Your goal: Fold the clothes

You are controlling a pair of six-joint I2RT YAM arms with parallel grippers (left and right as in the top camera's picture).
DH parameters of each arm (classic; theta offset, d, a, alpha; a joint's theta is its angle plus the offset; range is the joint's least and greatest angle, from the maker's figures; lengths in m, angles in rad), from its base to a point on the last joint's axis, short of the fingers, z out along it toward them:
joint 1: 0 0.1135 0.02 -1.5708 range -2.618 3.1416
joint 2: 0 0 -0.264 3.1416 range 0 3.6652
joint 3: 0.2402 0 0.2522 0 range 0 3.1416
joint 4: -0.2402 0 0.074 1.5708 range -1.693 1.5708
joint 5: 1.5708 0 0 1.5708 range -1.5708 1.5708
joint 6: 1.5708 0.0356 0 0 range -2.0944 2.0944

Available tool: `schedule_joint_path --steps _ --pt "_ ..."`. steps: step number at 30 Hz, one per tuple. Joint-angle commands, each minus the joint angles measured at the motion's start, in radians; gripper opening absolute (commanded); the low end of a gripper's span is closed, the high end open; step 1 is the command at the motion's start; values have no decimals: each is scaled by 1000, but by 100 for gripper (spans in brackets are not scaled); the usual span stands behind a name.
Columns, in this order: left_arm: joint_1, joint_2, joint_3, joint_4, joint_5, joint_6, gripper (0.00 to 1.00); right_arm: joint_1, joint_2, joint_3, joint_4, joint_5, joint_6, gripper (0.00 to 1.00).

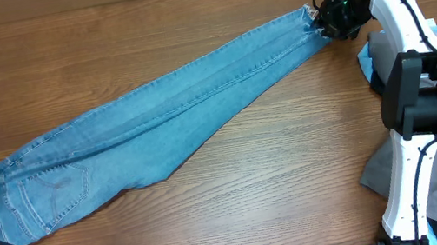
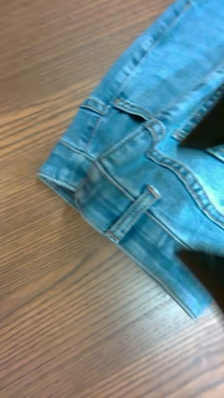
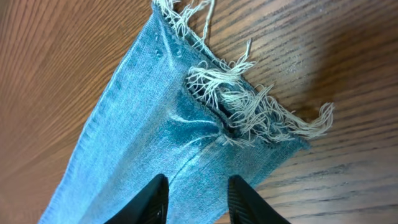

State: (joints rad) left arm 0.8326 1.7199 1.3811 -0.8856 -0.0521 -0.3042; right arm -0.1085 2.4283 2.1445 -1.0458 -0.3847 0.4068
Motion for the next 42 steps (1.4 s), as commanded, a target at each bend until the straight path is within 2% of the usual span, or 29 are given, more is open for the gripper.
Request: schedule_joint_path --steps 1,2,5,7,13,18,19,22,26,30,34,36,38,42 --pt "-5 6 21 -47 22 54 24 5 -42 -16 33 17 43 30" --pt "-5 6 21 -53 34 63 17 6 -42 -25 50 16 43 30" --pt "-9 6 21 -62 100 98 8 14 -42 -74 119 16 43 31" --pt "-9 6 21 -69 140 119 8 19 -42 -112 172 16 43 36" --pt "-9 6 20 -113 183 145 9 23 -42 -227 301 16 84 36" --pt "-9 6 20 -136 183 148 11 24 -42 -241 317 -16 84 21" --pt "-9 6 20 -137 183 148 11 24 -43 -230 311 -43 77 13" --pt "-9 6 20 -137 183 148 11 17 -51 -199 295 -135 65 5" --pt "-9 6 20 -137 183 148 12 16 -72 -138 313 -240 121 4" --pt "-9 6 20 -136 183 148 12 16 -72 -115 491 -282 248 4" --pt "-9 6 20 -142 183 148 16 15 -72 -115 398 -272 244 5" --pt "-9 6 20 -143 183 148 17 14 -72 -115 325 -258 157 15" --pt "-9 6 20 -142 183 152 18 14 -72 -115 216 -140 83 19" --pt "-9 6 20 -144 183 152 19 15 -68 -131 173 -4 76 19"
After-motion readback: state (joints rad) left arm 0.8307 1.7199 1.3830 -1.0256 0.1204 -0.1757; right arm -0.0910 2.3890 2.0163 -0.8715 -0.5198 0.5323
